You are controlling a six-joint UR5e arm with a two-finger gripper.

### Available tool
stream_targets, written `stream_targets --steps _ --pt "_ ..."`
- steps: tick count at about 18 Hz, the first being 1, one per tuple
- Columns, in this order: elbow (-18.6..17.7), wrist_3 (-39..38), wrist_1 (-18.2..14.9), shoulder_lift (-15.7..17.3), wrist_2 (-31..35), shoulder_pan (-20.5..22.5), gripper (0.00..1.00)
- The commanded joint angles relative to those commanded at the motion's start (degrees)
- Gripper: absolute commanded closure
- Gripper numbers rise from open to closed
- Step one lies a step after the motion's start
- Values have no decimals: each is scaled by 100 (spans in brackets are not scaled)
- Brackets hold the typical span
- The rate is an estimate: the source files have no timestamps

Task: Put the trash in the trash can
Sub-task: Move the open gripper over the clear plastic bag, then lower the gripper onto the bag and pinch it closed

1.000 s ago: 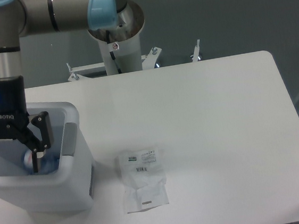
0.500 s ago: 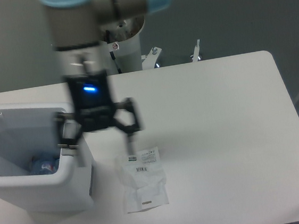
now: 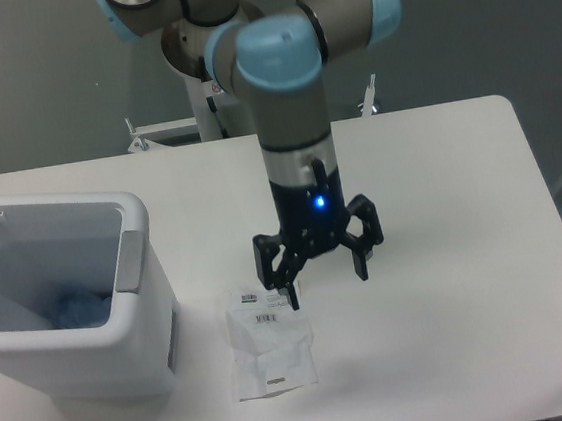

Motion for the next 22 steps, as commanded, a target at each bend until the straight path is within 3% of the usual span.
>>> stream_targets --steps 3,7,13,22 --pt "-114 -87 -9 -79 18 -44 0" --pt "-176 -1025 -26 -281 26 -185 0" --pt "-185 -1896 -509 -492 141 -466 0" --pt "-106 -2266 -492 -1274 255 -747 0"
